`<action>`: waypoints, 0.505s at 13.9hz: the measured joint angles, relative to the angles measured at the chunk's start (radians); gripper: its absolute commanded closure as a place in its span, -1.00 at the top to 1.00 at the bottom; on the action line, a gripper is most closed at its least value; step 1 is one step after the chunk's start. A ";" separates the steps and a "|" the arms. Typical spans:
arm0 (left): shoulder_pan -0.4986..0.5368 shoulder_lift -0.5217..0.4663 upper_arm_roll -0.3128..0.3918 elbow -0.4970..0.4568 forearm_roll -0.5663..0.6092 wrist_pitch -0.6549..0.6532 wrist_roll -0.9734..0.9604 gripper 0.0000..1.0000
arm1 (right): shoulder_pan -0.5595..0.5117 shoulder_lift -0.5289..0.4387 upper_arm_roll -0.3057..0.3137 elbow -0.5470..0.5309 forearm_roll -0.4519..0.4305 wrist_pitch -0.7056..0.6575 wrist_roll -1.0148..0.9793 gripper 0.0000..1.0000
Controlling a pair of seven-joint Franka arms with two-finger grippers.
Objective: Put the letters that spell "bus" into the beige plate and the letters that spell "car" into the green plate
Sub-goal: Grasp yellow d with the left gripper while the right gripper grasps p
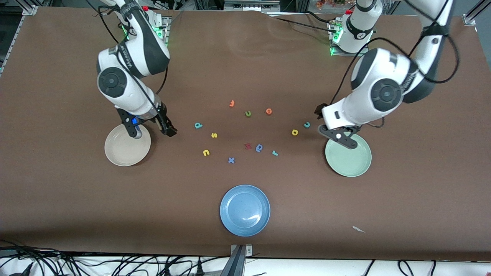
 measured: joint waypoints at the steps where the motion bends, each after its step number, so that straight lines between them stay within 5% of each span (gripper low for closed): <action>1: -0.003 0.008 -0.018 -0.054 0.000 0.078 0.000 1.00 | 0.002 0.020 0.014 -0.020 0.000 0.047 0.035 0.99; 7: -0.064 0.168 -0.036 -0.123 0.001 0.322 -0.001 1.00 | 0.056 0.115 0.026 -0.093 -0.001 0.302 0.103 0.98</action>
